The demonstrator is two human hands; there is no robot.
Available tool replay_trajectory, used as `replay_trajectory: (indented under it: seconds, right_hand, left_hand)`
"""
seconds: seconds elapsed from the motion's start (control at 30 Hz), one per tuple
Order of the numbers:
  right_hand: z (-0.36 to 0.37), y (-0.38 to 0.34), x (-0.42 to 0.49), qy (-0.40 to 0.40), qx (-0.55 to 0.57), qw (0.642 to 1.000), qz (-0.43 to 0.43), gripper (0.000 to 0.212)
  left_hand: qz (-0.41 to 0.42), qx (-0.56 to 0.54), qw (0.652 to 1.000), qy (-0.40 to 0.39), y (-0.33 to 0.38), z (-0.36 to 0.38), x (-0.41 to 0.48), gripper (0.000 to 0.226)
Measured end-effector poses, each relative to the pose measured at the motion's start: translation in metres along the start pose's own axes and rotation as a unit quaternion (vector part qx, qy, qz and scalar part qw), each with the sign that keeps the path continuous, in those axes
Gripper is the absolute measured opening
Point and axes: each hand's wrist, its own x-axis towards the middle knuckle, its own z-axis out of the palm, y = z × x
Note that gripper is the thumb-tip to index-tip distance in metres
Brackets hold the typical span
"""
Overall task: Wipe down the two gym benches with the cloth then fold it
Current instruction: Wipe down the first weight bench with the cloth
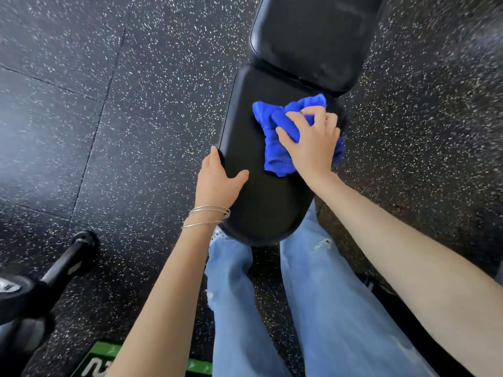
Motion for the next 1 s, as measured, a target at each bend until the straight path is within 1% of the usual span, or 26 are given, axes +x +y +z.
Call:
replay_trajectory:
  seconds: [0.1,0.17,0.27,0.37,0.43,0.5,0.57,0.63,0.8,0.9,1.0]
  right_hand:
    - [0.000,-0.005,-0.023,0.016,-0.001,1.000,-0.007,0.028]
    - [0.000,-0.017,-0.016,0.002,0.017,0.999,-0.033,0.026]
    - [0.004,-0.035,0.020,-0.035,0.028,0.992,-0.119,0.029]
    - [0.009,-0.050,0.074,-0.066,-0.005,0.977,-0.201,0.035]
    - [0.011,-0.049,0.103,-0.079,-0.041,0.966,-0.241,0.039]
    - [0.013,-0.039,0.117,-0.079,-0.049,0.961,-0.260,0.040]
    - [0.012,-0.021,0.118,-0.067,-0.028,0.968,-0.241,0.040]
    - [0.008,0.002,0.112,-0.057,0.001,0.979,-0.194,0.039]
    - [-0.006,0.069,0.079,0.021,0.048,0.989,-0.139,0.028]
    - [-0.012,0.095,0.056,0.026,0.073,0.993,-0.094,0.027]
    - [-0.014,0.097,0.041,0.015,0.073,0.993,-0.087,0.025]
  left_hand:
    - [-0.010,-0.008,1.000,0.010,0.006,0.001,0.007,0.083]
    - [-0.012,-0.007,1.000,0.014,0.008,0.003,0.008,0.086]
    - [-0.009,0.002,1.000,0.019,0.009,0.005,0.006,0.089]
    - [-0.014,0.018,1.000,0.022,0.012,0.005,0.009,0.093]
    - [-0.024,0.019,0.999,0.026,0.014,0.005,0.011,0.094]
    - [-0.030,0.023,0.999,0.028,0.018,0.007,0.014,0.094]
    - [-0.035,0.032,0.998,0.032,0.023,0.008,0.016,0.094]
    - [-0.040,0.039,0.998,0.038,0.027,0.008,0.019,0.093]
    - [-0.056,0.059,0.995,0.058,0.042,0.013,0.029,0.095]
    - [-0.063,0.074,0.992,0.077,0.053,0.018,0.033,0.095]
    - [-0.066,0.097,0.989,0.093,0.063,0.020,0.038,0.092]
